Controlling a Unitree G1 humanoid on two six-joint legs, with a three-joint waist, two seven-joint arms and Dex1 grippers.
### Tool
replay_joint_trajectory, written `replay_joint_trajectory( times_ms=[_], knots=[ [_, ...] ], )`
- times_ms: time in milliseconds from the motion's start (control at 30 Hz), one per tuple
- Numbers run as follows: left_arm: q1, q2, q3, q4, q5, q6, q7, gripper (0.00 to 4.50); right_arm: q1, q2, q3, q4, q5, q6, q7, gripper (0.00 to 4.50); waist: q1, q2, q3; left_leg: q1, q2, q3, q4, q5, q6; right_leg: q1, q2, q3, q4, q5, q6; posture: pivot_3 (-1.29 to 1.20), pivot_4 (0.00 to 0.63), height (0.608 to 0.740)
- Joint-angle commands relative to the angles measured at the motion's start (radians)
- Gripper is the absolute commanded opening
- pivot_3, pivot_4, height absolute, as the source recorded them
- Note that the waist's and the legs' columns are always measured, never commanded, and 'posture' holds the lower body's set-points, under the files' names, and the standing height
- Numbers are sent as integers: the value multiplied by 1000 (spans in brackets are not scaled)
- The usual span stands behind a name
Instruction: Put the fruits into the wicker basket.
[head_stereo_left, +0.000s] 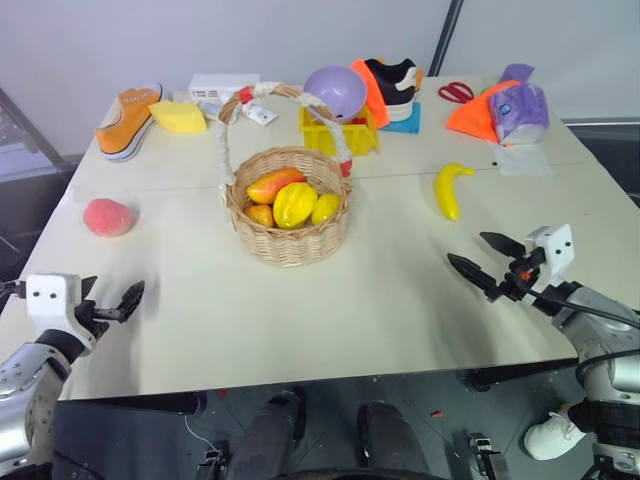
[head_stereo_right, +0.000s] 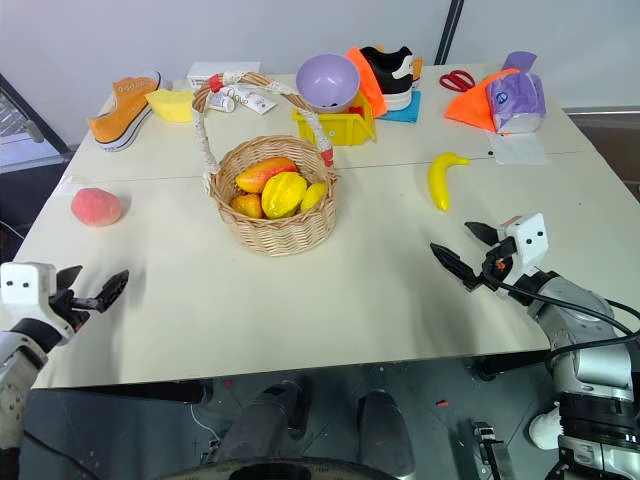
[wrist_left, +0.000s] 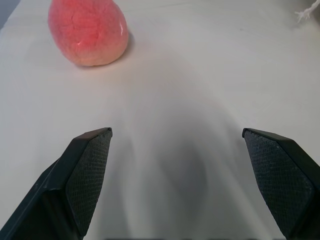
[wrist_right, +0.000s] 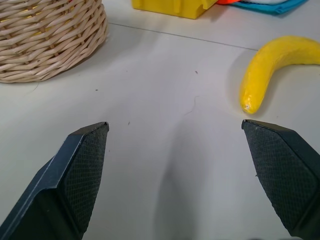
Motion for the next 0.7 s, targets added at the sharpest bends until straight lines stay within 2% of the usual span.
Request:
replay_joint_trajectory(
  times_ms=[33, 233, 333, 533, 700],
  knots=[
    [-2, 7, 22, -26, 4, -6, 11, 4500, -21, -20, -7, -45, 8, 8, -5, 4449, 0, 0, 0, 0, 0, 0, 0, 0, 0, 0, 0, 0, 0, 0, 0, 0, 150, 740],
    [-72, -12, 41, -8, -37, 19, 59, 4500, -18, -22, -5, -117, 22, 52, -16, 4449, 3, 0, 0, 0, 0, 0, 0, 0, 0, 0, 0, 0, -1, 0, 0, 0, 150, 740],
    [-137, 7, 32, 12, -5, 52, 112, 4500, -17, -27, 25, -226, 58, 111, 1, 4449, 2, 0, 0, -1, 0, 0, 0, 0, 0, 0, 0, -1, -1, 0, 0, 0, 150, 740],
    [-332, 37, -29, 70, 79, 144, 246, 4500, -97, -65, 101, -495, 241, 309, 15, 4449, 2, -1, 0, -1, 0, 0, 0, 0, 0, -1, 0, 0, -1, 0, 0, 0, 150, 740],
    [-516, 52, -69, 169, 117, 218, 317, 4500, -205, -43, 179, -606, 340, 398, -18, 4449, 4, -3, 0, -2, 0, -1, 0, 0, 0, -1, 0, -1, -1, 0, 1, 0, 150, 740]
  ],
)
